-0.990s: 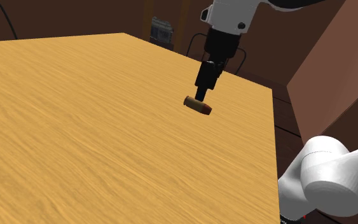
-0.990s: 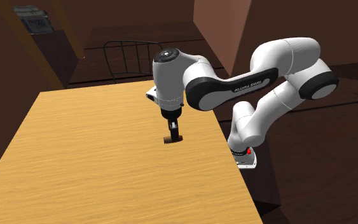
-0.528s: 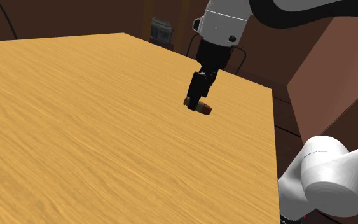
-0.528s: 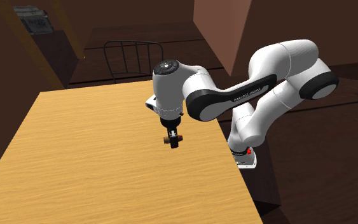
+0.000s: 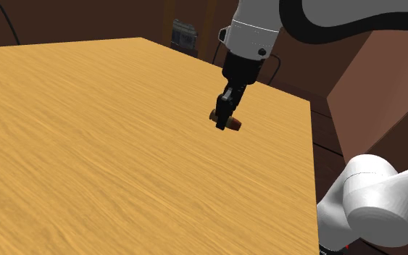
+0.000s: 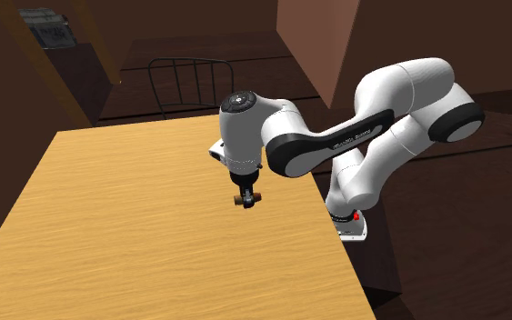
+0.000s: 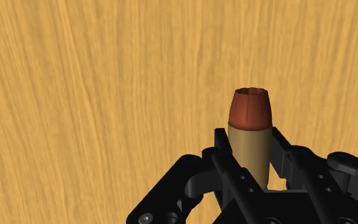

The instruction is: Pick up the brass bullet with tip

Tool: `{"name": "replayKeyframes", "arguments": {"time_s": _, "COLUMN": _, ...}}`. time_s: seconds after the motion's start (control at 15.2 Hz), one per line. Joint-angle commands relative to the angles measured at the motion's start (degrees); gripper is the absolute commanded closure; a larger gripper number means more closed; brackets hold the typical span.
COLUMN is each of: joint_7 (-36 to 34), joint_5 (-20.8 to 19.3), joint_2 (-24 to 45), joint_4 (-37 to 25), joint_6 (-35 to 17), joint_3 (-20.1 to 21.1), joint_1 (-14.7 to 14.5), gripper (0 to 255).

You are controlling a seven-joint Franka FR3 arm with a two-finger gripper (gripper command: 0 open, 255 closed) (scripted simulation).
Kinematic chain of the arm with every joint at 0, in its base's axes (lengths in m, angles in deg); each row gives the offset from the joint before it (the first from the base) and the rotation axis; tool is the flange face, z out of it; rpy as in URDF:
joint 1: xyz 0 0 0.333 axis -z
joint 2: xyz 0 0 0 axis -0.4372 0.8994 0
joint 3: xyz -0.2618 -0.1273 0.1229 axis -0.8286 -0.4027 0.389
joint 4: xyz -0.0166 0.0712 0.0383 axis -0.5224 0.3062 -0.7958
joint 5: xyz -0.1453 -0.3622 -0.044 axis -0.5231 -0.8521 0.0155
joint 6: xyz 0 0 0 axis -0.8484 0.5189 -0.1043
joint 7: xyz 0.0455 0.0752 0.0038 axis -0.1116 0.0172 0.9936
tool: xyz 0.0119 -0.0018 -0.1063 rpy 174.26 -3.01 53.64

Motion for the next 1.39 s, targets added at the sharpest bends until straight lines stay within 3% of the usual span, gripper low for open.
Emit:
{"name": "replayKeyframes", "arguments": {"time_s": 0.0, "joint_7": 0.0, "joint_5": 0.0, "joint_2": 0.0, "joint_4": 0.0, "joint_6": 0.0, "joint_3": 0.0, "joint_1": 0.0, "gripper": 255}}
{"name": "replayKeyframes", "arguments": {"time_s": 0.26, "joint_7": 0.0, "joint_5": 0.0, "joint_2": 0.0, "joint_4": 0.1, "joint_6": -0.1, "joint_3": 0.0, "joint_1": 0.0, "gripper": 255}}
{"name": "replayKeyframes", "arguments": {"time_s": 1.32, "joint_7": -0.4, "joint_5": -0.9, "joint_2": 1.4, "joint_4": -12.6, "joint_6": 11.3, "joint_3": -0.9, "joint_1": 0.5, "gripper": 255}}
